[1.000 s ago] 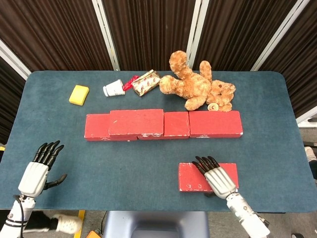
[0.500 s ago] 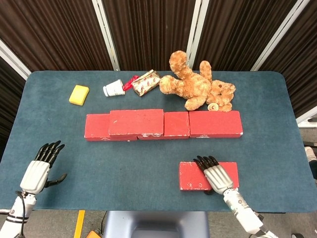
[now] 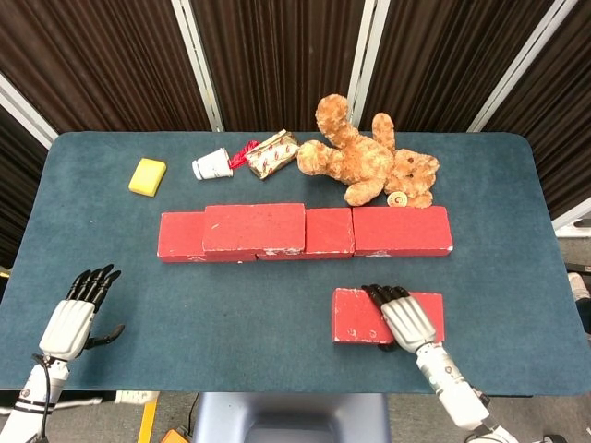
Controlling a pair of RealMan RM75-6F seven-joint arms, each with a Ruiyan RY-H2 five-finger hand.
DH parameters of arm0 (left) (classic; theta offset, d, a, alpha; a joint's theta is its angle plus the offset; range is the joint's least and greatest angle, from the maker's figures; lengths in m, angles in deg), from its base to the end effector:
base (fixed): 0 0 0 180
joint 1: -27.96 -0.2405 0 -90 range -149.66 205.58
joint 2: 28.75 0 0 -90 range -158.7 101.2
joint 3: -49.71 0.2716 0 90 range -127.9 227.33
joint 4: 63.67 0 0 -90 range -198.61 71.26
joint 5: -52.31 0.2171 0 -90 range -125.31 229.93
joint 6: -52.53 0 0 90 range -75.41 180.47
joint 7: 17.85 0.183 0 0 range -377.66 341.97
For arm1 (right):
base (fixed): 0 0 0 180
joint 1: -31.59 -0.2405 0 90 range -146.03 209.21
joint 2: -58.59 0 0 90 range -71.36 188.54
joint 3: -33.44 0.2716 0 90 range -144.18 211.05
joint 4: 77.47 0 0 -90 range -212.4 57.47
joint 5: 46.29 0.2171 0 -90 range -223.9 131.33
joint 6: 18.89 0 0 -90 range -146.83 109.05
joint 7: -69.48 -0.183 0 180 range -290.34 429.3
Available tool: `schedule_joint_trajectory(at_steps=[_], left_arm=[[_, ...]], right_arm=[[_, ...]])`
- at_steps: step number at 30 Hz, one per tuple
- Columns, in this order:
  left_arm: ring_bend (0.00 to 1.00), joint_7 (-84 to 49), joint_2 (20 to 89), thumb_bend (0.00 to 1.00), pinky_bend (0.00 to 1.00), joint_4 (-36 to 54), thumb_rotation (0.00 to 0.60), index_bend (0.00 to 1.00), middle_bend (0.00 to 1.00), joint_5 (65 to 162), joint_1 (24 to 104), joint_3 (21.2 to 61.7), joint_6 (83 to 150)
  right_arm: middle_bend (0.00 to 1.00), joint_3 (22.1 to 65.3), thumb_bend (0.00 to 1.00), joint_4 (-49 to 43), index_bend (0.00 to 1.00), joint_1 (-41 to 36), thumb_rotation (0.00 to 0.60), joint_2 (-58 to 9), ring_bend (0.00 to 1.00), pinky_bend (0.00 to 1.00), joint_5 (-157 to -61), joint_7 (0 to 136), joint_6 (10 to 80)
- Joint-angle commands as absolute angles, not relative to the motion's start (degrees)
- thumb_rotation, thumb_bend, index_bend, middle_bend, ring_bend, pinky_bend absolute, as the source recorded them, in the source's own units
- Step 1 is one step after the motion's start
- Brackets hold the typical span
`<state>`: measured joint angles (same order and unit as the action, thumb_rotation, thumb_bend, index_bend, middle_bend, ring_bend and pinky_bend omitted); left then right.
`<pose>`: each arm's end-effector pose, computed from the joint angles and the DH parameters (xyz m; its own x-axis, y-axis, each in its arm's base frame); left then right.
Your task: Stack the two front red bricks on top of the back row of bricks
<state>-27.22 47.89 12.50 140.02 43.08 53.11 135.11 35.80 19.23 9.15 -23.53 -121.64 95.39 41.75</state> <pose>-0.3262 0.2614 0.0824 0.3323 0.0960 0.9383 0.9308 -0.1938 -0.3098 -0.2272 -0.2744 -0.0216 0.4973 -0.3390 0.7986 -0.8591 -0.3209 0.3987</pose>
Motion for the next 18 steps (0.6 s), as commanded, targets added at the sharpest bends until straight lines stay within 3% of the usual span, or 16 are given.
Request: schedule_joint_trajectory(at_steps=[1,7,11,18], left_arm=[[0.0,-26.44,47.96,0.23,0.04,12.58,0.6,0.0,0.0,140.1,42.82,52.84,135.04],[0.0,-24.5,48.5,0.23,0.04,12.46,0.6,0.0,0.0,139.61,42.64,52.2,133.82],[0.0,-22.85,49.24,0.23,0.04,11.92,0.6,0.0,0.0,138.2,42.65,51.39,132.31],[0.0,-19.8,50.5,0.25,0.04,10.4,0.6,0.0,0.0,136.99,42.64,50.34,131.09]], right_arm=[[0.57,37.28,0.14,19.95,0.64,8.12,0.6,-21.61,0.52,0.57,-124.06,94.68,43.33],[0.57,43.67,0.14,18.92,0.61,1.62,0.6,-16.68,0.51,0.55,-122.83,94.54,38.74],[0.57,48.71,0.14,15.19,0.56,-5.23,0.6,-14.35,0.47,0.51,-119.17,91.72,31.02],[0.55,52.72,0.15,5.57,0.49,-15.2,0.6,-12.76,0.38,0.45,-116.17,81.83,16.86]])
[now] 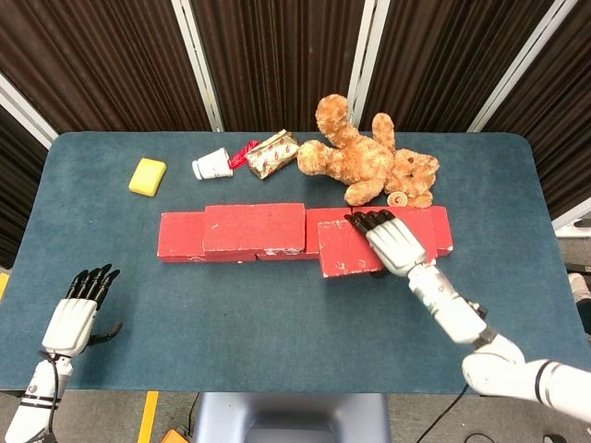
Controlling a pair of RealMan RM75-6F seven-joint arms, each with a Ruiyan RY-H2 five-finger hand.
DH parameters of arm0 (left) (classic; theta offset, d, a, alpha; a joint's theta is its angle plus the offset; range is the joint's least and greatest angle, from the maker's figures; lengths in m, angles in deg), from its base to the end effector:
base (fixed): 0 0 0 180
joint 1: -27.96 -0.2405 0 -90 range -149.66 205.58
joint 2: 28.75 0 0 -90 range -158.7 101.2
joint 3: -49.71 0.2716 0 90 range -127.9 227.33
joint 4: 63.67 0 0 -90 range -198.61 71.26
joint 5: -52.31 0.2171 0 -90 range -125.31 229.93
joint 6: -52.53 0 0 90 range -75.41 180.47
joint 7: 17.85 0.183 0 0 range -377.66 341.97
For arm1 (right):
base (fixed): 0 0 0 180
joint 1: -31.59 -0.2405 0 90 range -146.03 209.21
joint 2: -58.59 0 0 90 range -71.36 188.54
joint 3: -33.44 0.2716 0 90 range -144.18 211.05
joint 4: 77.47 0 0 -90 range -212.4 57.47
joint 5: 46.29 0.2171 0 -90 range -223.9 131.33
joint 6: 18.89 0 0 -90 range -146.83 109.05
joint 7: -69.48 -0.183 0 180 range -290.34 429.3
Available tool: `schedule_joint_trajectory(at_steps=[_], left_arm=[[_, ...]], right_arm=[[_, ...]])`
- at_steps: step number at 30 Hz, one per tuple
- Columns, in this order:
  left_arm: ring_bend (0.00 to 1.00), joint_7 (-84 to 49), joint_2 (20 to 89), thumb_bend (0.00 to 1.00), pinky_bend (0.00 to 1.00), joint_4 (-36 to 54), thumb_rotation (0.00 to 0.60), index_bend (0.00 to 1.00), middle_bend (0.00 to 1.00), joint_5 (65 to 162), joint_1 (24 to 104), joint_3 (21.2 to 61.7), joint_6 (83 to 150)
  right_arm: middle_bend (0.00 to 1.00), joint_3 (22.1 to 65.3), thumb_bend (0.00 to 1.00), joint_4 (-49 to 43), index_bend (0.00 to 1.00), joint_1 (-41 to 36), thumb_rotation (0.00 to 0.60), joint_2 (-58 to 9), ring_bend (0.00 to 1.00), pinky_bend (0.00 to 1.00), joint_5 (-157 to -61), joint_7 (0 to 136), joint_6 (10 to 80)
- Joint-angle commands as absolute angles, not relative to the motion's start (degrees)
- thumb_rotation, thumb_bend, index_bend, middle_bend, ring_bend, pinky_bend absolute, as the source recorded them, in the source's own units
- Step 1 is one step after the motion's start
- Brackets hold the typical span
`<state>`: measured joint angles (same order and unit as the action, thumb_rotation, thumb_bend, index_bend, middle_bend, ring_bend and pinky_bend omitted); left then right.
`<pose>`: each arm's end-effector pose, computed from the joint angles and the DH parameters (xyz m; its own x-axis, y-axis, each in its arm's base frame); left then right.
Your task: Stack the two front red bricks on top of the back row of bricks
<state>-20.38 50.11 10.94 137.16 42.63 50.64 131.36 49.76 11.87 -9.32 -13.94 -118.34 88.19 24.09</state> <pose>-0.3371 0.2690 0.0714 0.4216 0.1009 0.9012 0.9029 -0.1386 -0.4069 -0.1561 -0.4163 0.0457 0.6179 -0.1875 0.7636 -0.7396 -0.4682 0.4835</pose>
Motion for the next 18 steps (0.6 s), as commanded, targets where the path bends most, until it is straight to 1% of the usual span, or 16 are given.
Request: schedule_joint_trajectory(at_steps=[1,4,10,14,18], left_arm=[[0.0,-19.55,50.66,0.25,0.04,10.18,0.6,0.0,0.0,136.93,42.61,50.19,131.11],[0.0,-18.94,51.16,0.26,0.04,9.46,0.6,0.0,0.0,136.89,42.44,49.68,131.57],[0.0,-18.48,51.84,0.27,0.03,7.93,0.6,0.0,0.0,136.29,42.19,48.77,131.6],[0.0,-18.56,51.79,0.27,0.03,7.83,0.6,0.0,0.0,136.01,42.05,48.4,131.45],[0.0,-18.77,51.61,0.27,0.03,7.92,0.6,0.0,0.0,135.95,41.86,48.17,131.46]], right_arm=[[0.55,52.66,0.16,3.73,0.49,-16.08,0.6,-13.36,0.38,0.45,-116.61,80.63,15.94],[0.55,51.93,0.17,-1.82,0.49,-18.43,0.6,-15.61,0.38,0.44,-117.74,77.06,13.28],[0.54,50.89,0.18,-12.27,0.49,-21.84,0.6,-21.53,0.38,0.44,-119.54,70.26,11.6],[0.54,49.52,0.17,-16.08,0.48,-23.31,0.6,-24.18,0.38,0.44,-120.78,67.21,10.38],[0.54,48.06,0.17,-17.01,0.48,-23.43,0.6,-25.11,0.37,0.44,-122.15,64.3,10.52]])
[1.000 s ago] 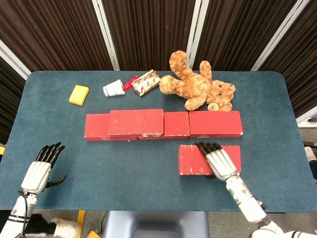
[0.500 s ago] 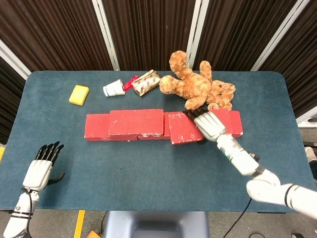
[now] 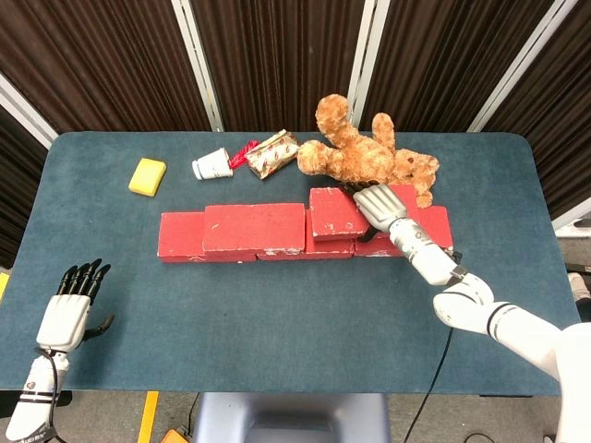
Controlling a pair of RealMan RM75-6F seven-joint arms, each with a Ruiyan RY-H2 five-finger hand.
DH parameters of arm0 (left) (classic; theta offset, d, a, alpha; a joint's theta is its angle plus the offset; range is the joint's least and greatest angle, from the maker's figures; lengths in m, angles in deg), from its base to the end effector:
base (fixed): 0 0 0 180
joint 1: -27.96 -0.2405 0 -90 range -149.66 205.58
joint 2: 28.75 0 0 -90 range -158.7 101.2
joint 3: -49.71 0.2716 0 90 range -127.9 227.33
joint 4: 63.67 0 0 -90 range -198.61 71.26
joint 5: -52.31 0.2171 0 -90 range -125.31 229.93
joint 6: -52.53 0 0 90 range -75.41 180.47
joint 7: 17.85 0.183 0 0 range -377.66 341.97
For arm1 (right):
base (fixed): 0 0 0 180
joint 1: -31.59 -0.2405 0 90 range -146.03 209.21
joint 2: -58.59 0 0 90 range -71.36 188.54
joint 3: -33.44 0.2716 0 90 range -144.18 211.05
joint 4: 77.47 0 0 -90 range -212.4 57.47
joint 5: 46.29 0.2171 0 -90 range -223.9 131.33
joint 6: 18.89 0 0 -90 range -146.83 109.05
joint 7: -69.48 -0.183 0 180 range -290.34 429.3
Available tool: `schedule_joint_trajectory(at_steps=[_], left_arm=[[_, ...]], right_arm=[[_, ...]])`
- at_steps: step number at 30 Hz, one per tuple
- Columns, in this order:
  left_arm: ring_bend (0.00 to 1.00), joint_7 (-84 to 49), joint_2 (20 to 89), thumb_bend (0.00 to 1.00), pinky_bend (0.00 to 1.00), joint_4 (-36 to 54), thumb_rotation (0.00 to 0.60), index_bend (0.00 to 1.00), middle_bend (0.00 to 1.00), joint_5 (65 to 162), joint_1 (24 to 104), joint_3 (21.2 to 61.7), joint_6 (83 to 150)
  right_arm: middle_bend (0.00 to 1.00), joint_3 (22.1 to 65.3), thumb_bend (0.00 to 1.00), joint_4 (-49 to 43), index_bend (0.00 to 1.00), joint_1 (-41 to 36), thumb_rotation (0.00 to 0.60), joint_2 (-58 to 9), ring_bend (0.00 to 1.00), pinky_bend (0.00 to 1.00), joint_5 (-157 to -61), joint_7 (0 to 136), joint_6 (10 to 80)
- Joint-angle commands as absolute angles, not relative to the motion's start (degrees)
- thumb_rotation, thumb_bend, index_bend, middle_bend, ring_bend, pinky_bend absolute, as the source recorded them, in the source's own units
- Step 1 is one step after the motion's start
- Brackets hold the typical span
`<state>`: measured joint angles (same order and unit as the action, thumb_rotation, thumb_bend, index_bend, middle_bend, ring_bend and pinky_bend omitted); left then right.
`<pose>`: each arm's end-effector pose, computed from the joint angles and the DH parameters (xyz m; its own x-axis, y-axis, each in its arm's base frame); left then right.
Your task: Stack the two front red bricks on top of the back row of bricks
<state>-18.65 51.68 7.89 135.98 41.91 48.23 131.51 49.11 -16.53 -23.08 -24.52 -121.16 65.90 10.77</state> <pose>-0.3466 0.2762 0.0770 0.4577 0.0553 0.8874 0.8871 -0.0960 -0.4515 -0.1536 -0.5105 0.0176 0.5664 -0.3010 0.7672 -0.8033 -0.4096 0.4324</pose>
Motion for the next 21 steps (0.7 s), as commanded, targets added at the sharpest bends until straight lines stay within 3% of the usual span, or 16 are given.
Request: schedule_joint_trajectory(at_steps=[1,14,21], left_arm=[[0.0,-18.87,51.57,0.27,0.03,7.9,0.6,0.0,0.0,135.93,41.82,48.14,131.42],[0.0,-19.75,51.15,0.27,0.03,8.29,0.6,0.0,0.0,136.51,41.64,47.95,131.12],[0.0,-20.38,51.35,0.27,0.03,7.31,0.6,0.0,0.0,137.03,41.64,47.78,131.4]], right_arm=[[0.54,47.7,0.17,-16.98,0.48,-23.38,0.6,-25.1,0.37,0.44,-122.58,63.82,10.72],[0.51,45.02,0.17,-19.23,0.44,-24.09,0.6,-26.86,0.35,0.42,-122.51,62.27,10.72],[0.44,44.89,0.17,-20.79,0.34,-25.27,0.6,-28.29,0.29,0.37,-121.29,64.64,11.01]])
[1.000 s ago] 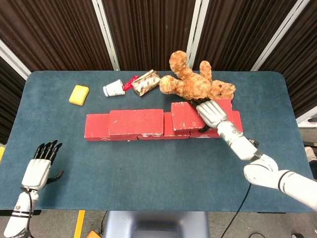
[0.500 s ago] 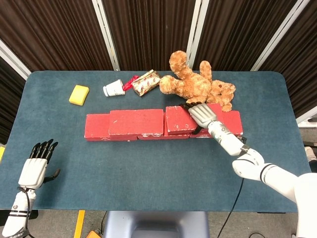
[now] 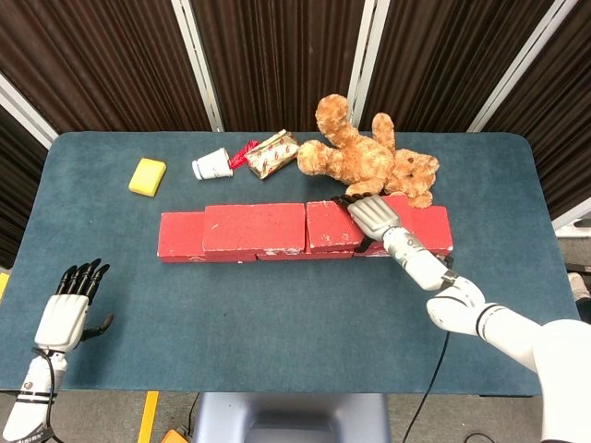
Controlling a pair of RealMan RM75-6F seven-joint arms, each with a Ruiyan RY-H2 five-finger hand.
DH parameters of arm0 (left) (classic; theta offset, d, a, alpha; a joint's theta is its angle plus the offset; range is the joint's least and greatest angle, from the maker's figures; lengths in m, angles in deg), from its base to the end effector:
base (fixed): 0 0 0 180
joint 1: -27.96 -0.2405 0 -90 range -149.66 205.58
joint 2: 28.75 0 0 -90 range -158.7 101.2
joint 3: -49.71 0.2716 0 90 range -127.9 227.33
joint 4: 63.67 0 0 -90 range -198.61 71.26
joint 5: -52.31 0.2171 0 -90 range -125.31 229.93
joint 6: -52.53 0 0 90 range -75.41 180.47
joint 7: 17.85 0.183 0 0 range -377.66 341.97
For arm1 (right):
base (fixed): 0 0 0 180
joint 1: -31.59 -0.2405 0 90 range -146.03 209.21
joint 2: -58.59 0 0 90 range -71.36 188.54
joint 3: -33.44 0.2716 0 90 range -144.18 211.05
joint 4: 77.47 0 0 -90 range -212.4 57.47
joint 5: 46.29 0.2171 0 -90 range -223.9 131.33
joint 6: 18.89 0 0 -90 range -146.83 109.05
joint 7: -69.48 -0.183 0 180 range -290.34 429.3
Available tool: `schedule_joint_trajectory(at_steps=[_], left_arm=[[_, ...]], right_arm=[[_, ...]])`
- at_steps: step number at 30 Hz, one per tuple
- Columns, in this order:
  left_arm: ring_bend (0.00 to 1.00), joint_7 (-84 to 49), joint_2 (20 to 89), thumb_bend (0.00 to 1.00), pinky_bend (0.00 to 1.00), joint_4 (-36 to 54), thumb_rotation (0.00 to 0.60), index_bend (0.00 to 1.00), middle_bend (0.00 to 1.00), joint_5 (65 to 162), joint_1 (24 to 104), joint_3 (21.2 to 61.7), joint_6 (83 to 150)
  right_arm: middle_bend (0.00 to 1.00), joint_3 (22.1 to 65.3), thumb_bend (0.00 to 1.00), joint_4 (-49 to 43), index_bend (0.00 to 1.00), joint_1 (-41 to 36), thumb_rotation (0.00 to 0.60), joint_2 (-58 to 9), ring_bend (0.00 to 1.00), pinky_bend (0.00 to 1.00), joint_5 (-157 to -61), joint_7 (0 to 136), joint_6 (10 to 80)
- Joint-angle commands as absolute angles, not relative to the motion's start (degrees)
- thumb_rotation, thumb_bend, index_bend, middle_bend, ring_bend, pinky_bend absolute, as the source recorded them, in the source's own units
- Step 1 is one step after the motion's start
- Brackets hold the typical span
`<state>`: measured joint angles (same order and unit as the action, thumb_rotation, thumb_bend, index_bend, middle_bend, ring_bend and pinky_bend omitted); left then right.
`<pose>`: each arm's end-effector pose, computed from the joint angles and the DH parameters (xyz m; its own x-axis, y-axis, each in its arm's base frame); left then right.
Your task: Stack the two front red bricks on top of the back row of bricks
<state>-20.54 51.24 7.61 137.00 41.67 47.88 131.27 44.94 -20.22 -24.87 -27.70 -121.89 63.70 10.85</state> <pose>-0.3470 0.2762 0.0797 0.4410 0.0566 0.8957 0.8948 -0.1048 -0.4340 -0.1601 -0.5071 -0.0073 0.5945 -0.3320 0.7324 -0.7866 -0.4289 0.4441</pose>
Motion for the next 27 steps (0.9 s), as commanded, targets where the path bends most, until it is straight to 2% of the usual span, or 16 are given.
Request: schedule_joint_trajectory(at_steps=[1,6,8,13,27], left_arm=[[0.0,-20.17,51.44,0.27,0.03,7.14,0.6,0.0,0.0,136.97,41.62,47.69,131.47],[0.0,-20.25,51.44,0.27,0.03,7.03,0.6,0.0,0.0,136.83,41.5,47.48,131.49],[0.0,-20.22,51.41,0.27,0.03,7.02,0.6,0.0,0.0,136.88,41.45,47.42,131.62],[0.0,-20.41,51.25,0.27,0.03,7.19,0.6,0.0,0.0,136.89,41.38,47.35,131.56],[0.0,-20.84,50.77,0.27,0.03,7.81,0.6,0.0,0.0,137.0,41.18,47.18,131.69]], right_arm=[[0.42,44.91,0.17,-20.89,0.29,-25.35,0.6,-28.48,0.26,0.35,-120.97,65.0,11.06],[0.25,45.03,0.17,-20.46,0.05,-25.87,0.6,-28.51,0.12,0.24,-118.31,66.79,9.73],[0.21,45.09,0.17,-20.18,0.0,-25.91,0.6,-28.58,0.08,0.22,-117.32,67.91,10.02],[0.17,45.13,0.17,-19.18,0.0,-26.02,0.6,-28.66,0.05,0.2,-114.72,70.58,10.35],[0.15,44.52,0.17,-14.98,0.0,-26.46,0.6,-27.63,0.05,0.19,-107.46,78.2,11.42]])
